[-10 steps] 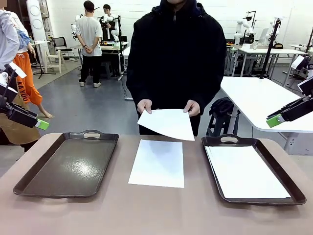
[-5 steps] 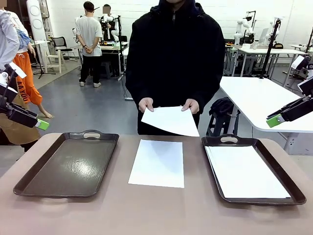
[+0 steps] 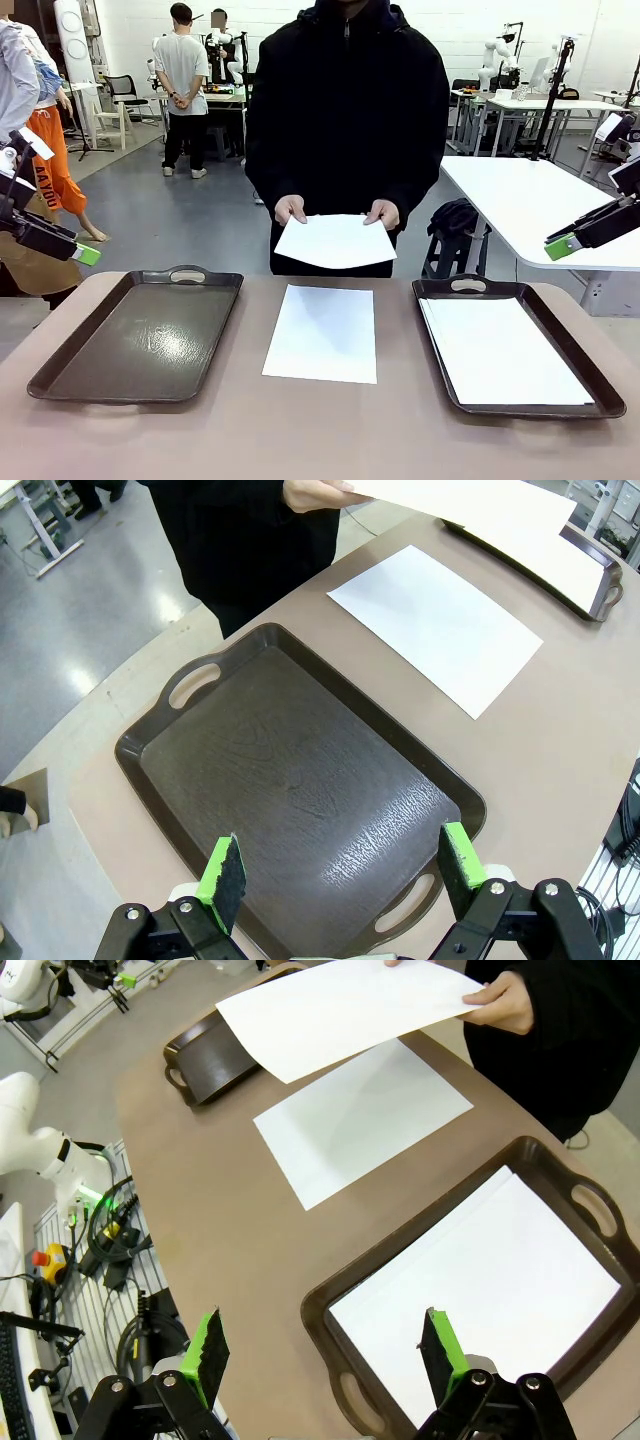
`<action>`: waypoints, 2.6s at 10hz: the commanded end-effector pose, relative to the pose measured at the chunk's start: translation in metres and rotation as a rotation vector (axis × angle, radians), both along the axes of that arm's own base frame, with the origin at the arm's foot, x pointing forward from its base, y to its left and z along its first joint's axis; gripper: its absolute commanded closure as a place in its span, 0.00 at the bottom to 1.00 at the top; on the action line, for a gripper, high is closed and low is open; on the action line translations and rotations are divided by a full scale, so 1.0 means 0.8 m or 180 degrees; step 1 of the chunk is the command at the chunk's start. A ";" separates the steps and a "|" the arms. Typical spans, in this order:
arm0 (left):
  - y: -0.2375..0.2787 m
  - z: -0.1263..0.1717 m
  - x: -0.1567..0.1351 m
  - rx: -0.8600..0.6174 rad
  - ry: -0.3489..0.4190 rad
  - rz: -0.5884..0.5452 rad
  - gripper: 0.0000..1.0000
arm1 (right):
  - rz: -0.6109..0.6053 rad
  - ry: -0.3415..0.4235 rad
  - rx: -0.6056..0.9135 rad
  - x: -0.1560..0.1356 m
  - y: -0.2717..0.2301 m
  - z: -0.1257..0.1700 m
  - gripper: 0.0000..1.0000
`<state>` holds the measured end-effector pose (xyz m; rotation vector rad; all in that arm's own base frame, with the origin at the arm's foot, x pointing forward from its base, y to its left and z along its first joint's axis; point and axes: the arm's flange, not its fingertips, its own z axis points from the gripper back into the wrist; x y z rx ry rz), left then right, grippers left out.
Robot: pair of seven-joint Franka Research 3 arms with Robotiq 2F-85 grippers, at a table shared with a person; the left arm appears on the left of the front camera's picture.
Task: Sort the A4 documents.
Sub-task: Receive the A4 Paper.
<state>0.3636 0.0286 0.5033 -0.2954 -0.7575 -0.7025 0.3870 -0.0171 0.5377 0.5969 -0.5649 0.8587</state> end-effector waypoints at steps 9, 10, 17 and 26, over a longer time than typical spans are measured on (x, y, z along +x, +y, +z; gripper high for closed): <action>0.005 -0.003 0.002 -0.0018 -0.0021 -0.0068 0.00 | 0.0016 -0.0002 0.0006 0.000 0.001 0.000 0.00; 0.005 -0.003 0.002 -0.0018 -0.0021 -0.0068 0.00 | 0.0016 -0.0002 0.0006 0.000 0.001 0.000 0.00; 0.005 -0.003 0.002 -0.0018 -0.0021 -0.0068 0.00 | 0.0016 -0.0002 0.0006 0.000 0.001 0.000 0.00; -0.070 -0.017 0.102 -0.0848 0.0659 0.0556 0.00 | 0.0016 -0.0002 0.0006 0.000 0.001 0.000 0.00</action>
